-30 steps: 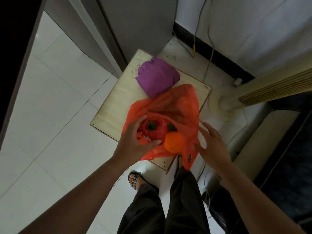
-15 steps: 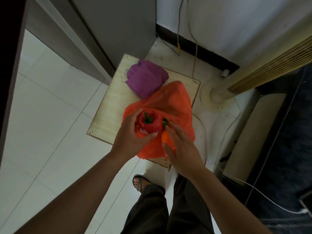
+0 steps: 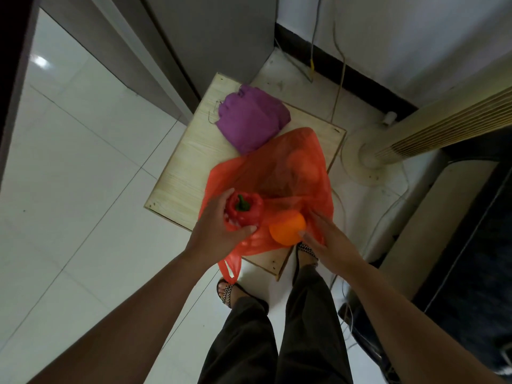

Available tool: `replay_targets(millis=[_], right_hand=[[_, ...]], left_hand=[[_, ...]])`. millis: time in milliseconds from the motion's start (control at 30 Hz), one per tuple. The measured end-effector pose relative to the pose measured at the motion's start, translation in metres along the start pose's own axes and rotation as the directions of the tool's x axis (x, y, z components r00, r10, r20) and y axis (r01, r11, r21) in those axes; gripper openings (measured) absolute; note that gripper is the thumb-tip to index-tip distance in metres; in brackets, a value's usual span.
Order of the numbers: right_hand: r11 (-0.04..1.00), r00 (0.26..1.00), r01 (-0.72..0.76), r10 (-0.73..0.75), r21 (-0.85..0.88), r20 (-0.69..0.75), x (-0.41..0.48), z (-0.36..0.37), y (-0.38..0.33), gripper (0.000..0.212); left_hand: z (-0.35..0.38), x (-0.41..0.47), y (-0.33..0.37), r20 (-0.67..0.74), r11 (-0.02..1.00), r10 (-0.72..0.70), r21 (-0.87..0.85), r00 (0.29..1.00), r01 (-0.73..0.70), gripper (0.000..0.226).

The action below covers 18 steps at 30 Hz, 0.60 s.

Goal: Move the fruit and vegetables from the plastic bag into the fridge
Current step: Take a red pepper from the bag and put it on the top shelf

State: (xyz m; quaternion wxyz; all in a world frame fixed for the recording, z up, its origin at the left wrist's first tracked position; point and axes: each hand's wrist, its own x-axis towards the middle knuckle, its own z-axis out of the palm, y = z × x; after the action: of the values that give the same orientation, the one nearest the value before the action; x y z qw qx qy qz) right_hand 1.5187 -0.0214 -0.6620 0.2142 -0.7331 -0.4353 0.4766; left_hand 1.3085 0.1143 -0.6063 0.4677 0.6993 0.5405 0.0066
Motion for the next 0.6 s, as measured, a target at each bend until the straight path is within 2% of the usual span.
replay_targets(millis=[67, 200, 300, 367, 600], right_hand=[[0.999, 0.999, 0.031, -0.033, -0.044, -0.038, -0.002, -0.002, -0.001, 0.069], [0.963, 0.980, 0.095, -0.135, -0.251, -0.147, -0.012, -0.003, -0.016, 0.076], [0.934, 0.967, 0.181, -0.227, -0.309, -0.117, -0.014, 0.002, -0.019, 0.077], [0.930, 0.976, 0.168, -0.203, -0.326, -0.075, -0.010, 0.008, -0.015, 0.079], [0.947, 0.983, 0.103, -0.144, -0.305, -0.117, 0.003, 0.016, -0.016, 0.077]], left_hand=[[0.005, 0.001, -0.003, 0.026, 0.998, -0.016, 0.054, 1.000, 0.015, 0.089], [0.011, 0.001, -0.004, 0.019, 0.996, -0.044, 0.080, 0.999, 0.042, 0.089], [0.013, 0.000, -0.002, 0.014, 0.996, -0.062, 0.072, 0.998, 0.061, 0.088], [0.013, -0.003, -0.001, 0.012, 0.996, -0.069, 0.058, 0.998, 0.068, 0.089], [0.001, -0.013, 0.005, -0.004, 0.998, -0.050, 0.037, 0.999, 0.050, 0.088]])
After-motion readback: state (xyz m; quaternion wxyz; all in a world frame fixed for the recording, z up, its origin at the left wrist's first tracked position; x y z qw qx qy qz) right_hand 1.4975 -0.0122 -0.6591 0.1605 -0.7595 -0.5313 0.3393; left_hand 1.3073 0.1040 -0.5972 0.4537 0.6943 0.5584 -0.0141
